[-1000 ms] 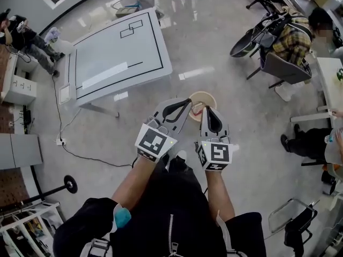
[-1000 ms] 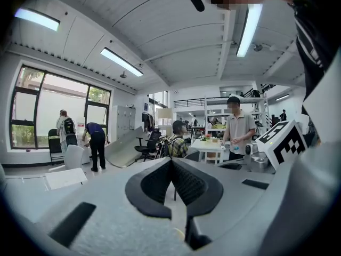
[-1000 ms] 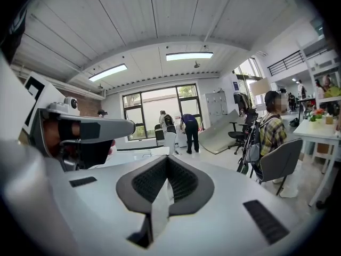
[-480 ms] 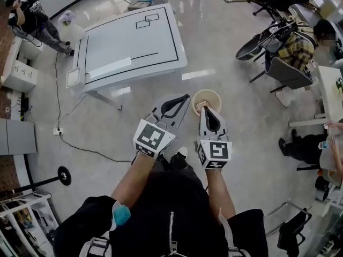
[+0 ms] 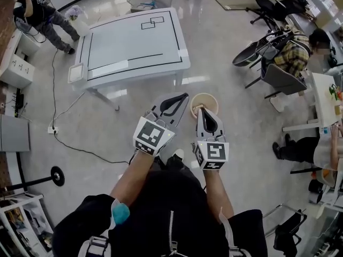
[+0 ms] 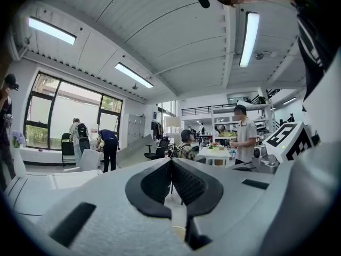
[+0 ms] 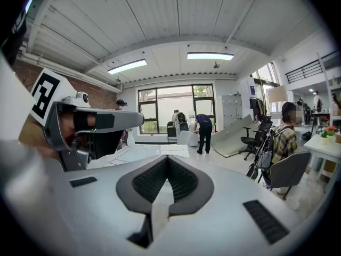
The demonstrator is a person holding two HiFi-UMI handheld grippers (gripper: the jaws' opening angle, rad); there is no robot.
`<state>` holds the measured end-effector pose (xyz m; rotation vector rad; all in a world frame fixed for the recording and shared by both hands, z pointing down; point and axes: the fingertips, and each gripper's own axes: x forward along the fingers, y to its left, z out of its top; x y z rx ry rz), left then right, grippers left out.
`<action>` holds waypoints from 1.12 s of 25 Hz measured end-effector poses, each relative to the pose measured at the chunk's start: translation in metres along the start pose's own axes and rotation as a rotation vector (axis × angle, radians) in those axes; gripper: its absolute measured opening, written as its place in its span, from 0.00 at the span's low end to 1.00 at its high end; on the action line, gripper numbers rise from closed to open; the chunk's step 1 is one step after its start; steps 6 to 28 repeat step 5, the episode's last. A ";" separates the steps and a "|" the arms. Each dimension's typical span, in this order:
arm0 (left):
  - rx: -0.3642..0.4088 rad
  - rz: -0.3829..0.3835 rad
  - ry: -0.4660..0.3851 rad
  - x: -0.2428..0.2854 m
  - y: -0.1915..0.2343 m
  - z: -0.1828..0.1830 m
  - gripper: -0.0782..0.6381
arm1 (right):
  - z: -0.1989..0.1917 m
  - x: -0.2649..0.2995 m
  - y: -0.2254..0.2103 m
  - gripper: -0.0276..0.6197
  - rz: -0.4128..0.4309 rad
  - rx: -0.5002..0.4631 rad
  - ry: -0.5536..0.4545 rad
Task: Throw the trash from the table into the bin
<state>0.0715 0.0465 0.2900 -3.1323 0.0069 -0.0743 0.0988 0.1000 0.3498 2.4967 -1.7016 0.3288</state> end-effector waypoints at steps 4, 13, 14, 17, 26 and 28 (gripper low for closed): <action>-0.002 -0.006 -0.007 -0.005 -0.002 0.003 0.12 | 0.001 -0.005 0.005 0.05 -0.004 -0.009 0.003; -0.003 -0.008 -0.008 -0.007 -0.003 0.004 0.12 | 0.002 -0.007 0.006 0.05 -0.006 -0.010 0.004; -0.003 -0.008 -0.008 -0.007 -0.003 0.004 0.12 | 0.002 -0.007 0.006 0.05 -0.006 -0.010 0.004; -0.003 -0.008 -0.008 -0.007 -0.003 0.004 0.12 | 0.002 -0.007 0.006 0.05 -0.006 -0.010 0.004; -0.003 -0.008 -0.008 -0.007 -0.003 0.004 0.12 | 0.002 -0.007 0.006 0.05 -0.006 -0.010 0.004; -0.003 -0.008 -0.008 -0.007 -0.003 0.004 0.12 | 0.002 -0.007 0.006 0.05 -0.006 -0.010 0.004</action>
